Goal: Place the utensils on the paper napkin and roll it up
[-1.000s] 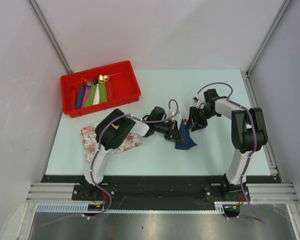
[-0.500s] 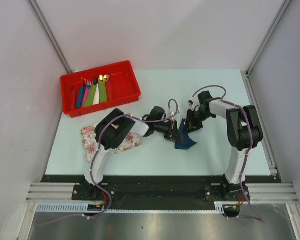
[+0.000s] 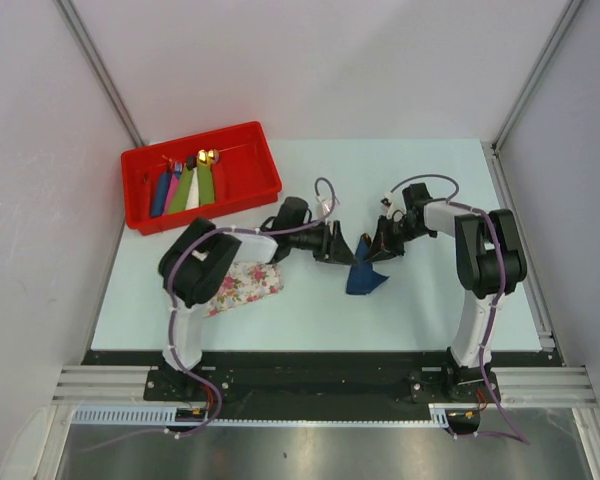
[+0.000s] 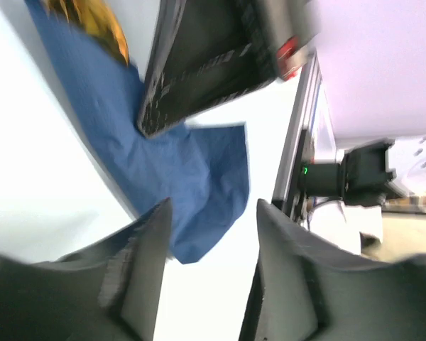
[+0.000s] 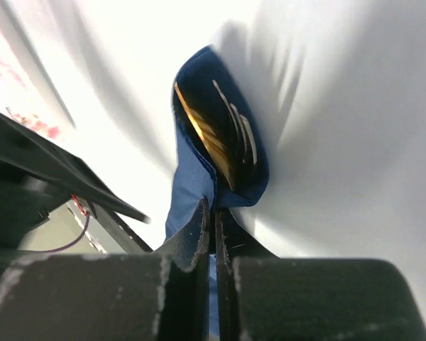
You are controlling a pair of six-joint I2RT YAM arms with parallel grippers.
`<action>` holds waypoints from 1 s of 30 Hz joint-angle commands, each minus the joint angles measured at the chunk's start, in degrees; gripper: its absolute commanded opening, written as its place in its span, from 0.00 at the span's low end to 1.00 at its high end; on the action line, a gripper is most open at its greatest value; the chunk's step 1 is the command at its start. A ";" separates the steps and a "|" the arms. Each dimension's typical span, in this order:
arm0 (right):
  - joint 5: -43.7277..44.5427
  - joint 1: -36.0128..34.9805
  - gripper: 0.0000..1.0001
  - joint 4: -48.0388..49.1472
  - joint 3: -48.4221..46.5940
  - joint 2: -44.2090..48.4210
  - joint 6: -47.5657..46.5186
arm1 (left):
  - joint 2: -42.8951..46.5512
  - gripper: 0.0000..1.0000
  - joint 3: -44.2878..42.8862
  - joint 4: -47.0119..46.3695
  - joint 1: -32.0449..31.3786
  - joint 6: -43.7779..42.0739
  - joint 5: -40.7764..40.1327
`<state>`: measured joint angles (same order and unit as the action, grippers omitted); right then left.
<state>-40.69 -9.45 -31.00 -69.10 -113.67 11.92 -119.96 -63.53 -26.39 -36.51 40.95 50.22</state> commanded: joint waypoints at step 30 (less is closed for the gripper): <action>1.48 -11.11 0.00 9.47 -13.87 32.17 -9.63 | 45.25 1.00 -4.53 26.67 16.30 -41.31 9.11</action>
<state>-42.61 -18.35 -24.14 -81.25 -86.89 6.13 -76.18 -70.81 -0.75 -20.53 0.36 50.13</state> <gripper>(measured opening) 0.020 0.996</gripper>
